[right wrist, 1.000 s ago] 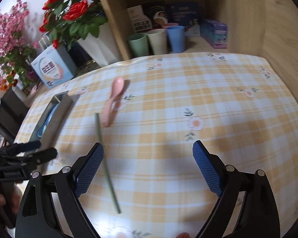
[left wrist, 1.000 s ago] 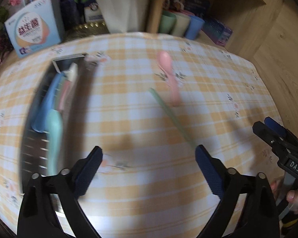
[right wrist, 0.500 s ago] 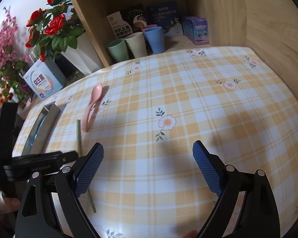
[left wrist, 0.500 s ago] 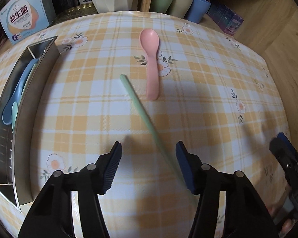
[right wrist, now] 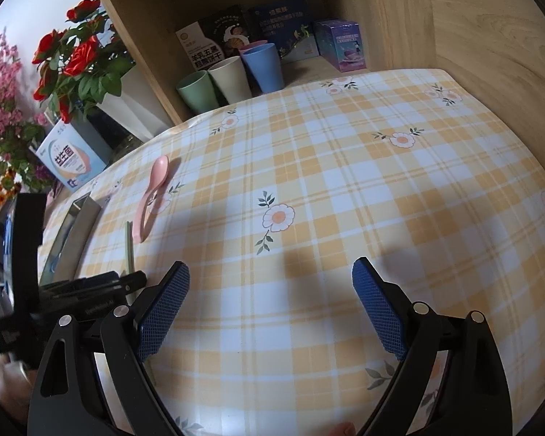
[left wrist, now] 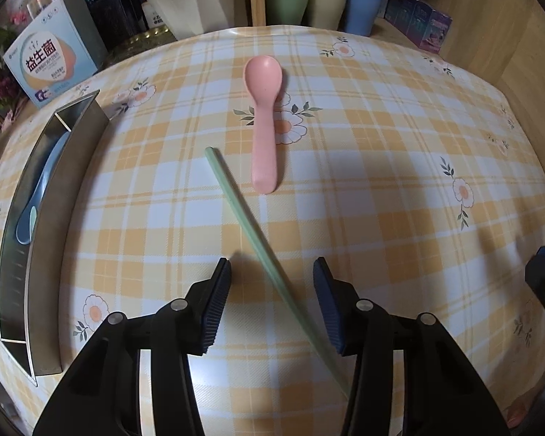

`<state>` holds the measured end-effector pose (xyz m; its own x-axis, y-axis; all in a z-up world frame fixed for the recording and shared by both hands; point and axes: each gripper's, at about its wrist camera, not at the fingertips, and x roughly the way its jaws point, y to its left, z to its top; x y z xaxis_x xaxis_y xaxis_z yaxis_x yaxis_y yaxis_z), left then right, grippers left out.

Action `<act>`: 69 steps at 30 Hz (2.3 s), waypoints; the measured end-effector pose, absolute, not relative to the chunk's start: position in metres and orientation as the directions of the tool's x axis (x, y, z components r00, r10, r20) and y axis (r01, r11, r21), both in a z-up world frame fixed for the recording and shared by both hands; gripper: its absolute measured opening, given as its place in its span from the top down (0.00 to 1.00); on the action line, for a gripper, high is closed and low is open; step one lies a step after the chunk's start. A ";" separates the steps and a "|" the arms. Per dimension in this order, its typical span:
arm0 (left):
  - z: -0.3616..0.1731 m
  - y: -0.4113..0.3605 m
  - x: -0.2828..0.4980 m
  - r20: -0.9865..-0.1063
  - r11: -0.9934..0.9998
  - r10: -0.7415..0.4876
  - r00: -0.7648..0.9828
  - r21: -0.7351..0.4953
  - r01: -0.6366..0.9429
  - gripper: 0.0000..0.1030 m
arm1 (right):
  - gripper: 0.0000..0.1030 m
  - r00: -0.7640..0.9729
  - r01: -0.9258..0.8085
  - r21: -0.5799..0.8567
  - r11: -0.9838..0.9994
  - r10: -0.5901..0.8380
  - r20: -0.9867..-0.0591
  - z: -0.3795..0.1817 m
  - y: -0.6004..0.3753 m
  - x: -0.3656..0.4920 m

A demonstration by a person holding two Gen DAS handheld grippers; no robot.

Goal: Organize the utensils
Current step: 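Lower the left gripper onto the last green chopstick and close on it, then grasp the pink spoon by its handle with the right gripper while the left lifts the green chopstick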

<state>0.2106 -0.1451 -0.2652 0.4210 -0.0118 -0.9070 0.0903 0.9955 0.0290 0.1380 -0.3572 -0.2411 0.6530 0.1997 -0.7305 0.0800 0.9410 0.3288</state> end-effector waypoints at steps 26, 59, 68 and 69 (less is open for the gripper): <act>-0.249 -0.105 0.175 -0.870 0.993 -0.098 0.483 -0.053 0.106 0.95 | 0.14 0.632 0.061 0.385 0.921 0.263 -0.729 -0.240 -0.339 0.138; -0.227 0.002 0.142 -0.801 0.977 -0.166 0.575 -0.212 -0.014 0.95 | 0.46 0.542 -0.231 0.190 0.954 0.288 -0.789 -0.246 -0.216 0.236; -0.226 0.011 0.142 -0.795 0.976 -0.154 0.587 -0.215 -0.037 0.95 | 0.62 0.544 -0.222 0.146 0.964 0.247 -0.802 -0.252 -0.179 0.273; -0.225 0.012 0.142 -0.794 0.976 -0.152 0.589 -0.215 -0.038 0.95 | 0.63 0.543 -0.215 0.137 0.967 0.235 -0.806 -0.255 -0.177 0.277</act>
